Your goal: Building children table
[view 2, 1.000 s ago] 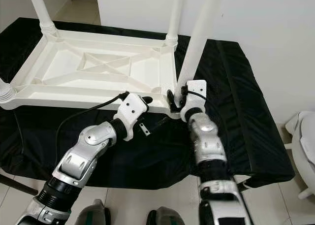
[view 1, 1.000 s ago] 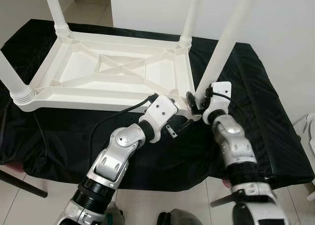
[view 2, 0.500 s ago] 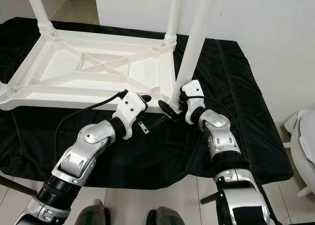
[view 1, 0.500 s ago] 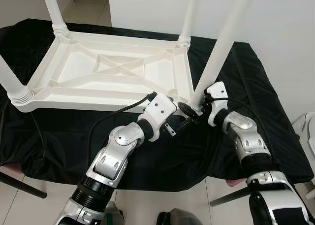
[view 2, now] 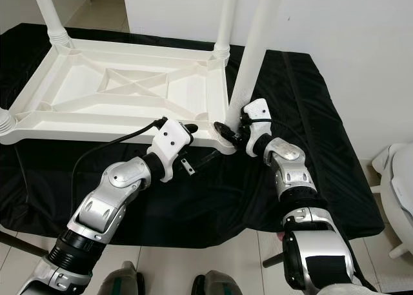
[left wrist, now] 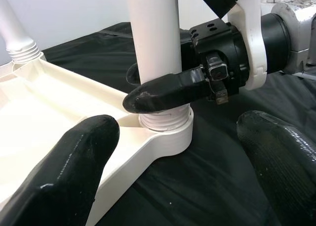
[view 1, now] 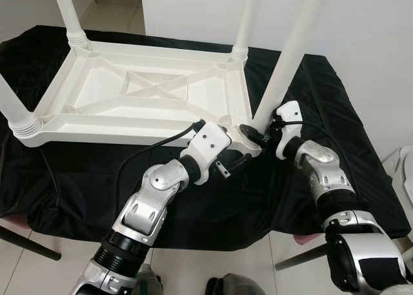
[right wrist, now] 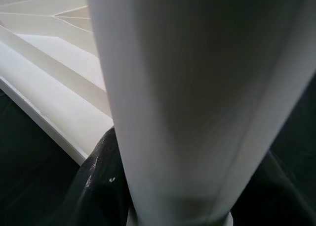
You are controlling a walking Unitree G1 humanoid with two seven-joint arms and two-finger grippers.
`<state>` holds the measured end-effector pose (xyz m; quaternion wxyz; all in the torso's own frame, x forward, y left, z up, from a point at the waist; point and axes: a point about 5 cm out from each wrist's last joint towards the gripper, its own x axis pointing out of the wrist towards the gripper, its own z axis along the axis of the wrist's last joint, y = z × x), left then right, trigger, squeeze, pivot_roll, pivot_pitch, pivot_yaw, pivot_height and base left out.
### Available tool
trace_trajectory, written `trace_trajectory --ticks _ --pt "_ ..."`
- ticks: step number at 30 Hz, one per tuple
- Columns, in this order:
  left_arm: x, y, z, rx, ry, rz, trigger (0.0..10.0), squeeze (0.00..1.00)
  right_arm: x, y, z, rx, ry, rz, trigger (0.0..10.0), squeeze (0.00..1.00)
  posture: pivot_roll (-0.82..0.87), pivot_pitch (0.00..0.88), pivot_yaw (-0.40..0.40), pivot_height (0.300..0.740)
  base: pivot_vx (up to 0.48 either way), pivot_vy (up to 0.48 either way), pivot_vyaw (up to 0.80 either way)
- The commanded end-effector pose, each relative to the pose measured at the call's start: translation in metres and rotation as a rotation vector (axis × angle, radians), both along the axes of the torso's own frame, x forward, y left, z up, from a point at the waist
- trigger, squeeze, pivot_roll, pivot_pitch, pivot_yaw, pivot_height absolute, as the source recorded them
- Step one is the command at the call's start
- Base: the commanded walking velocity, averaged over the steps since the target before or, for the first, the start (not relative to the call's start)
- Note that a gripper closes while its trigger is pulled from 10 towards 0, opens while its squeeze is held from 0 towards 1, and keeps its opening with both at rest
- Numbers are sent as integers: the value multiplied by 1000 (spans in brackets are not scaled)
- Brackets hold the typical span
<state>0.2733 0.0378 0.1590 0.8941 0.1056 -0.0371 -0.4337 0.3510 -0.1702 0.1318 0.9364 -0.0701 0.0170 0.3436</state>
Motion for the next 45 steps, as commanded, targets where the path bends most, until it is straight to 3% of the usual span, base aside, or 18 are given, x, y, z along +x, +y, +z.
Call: trace_trajectory --ticks 1,8,9,11,12,18,19,22,23,24,25,26,30,31,34,43,44,45 --pt "-1 0 0 -1 -5 10 10000 0 -1 0 -2 -26 -1 28 0 0 -1 0 -62 740 0 0 0" --pt "0 -1 0 -1 -5 7 10000 0 -4 -2 -6 -8 7 16 0 0 -8 0 -61 740 0 0 0" --pt "-1 -1 0 -2 -4 6 10000 0 -4 -3 -7 -4 8 8 3294 0 -8 0 -61 740 0 0 0" --pt "-1 -1 0 -2 -4 6 10000 0 -4 -3 -7 -4 8 8 3294 0 -8 0 -61 740 0 0 0" --pt "-1 -1 0 -3 -3 6 10000 0 -4 -4 -9 -3 22 -37 10000 0 -7 0 -67 740 0 0 0" --pt "-3 -1 -1 -6 1 8 10000 0 -4 -3 -11 -2 20 -144 10000 0 -6 0 -73 740 0 0 0" --pt "-4 -1 -2 -7 5 10 10000 0 -7 1 -10 27 16 -247 10000 0 -9 4 -72 740 0 0 0" --pt "-4 -2 -3 -8 8 11 10000 0 -9 4 -9 49 14 -316 10000 0 -9 4 -72 740 0 0 0" --pt "-5 -2 -3 -9 10 11 10000 0 -12 5 -8 82 13 -418 10000 0 -9 4 -71 740 0 0 0" --pt "-5 -1 -4 -8 12 10 10000 0 -19 3 -6 90 -37 -635 10000 0 -15 4 -67 740 0 0 0" --pt "-5 -1 -4 -8 12 10 10000 0 -19 3 -6 90 -37 -635 10000 0 -15 4 -67 740 0 0 0" --pt "-4 -1 -4 -7 13 9 10000 0 -24 2 -6 105 -40 -724 10000 0 -15 4 -67 740 0 0 0" --pt "-4 -1 -4 -6 13 8 10000 0 -26 2 -7 115 -39 -771 10000 0 -15 4 -67 740 0 0 0" --pt "-4 -1 -3 -6 12 6 10000 0 -31 4 -7 115 -41 -837 10000 0 -18 2 -67 740 0 0 0" --pt "-4 -3 -3 -6 12 -3 10000 0 -38 29 -3 120 -51 -812 10000 0 -18 2 -61 740 0 0 0" --pt "-4 -2 -3 -2 11 -1 10000 0 -41 26 -2 102 -30 -846 10000 0 -5 0 -68 740 0 0 0" --pt "-4 0 -3 -3 10 5 10000 0 -42 27 -2 107 -18 -851 10000 788 3 0 -73 740 0 0 0" --pt "-4 0 -3 -3 10 5 10000 0 -42 27 -2 107 -18 -851 10000 788 3 0 -73 740 0 0 0"
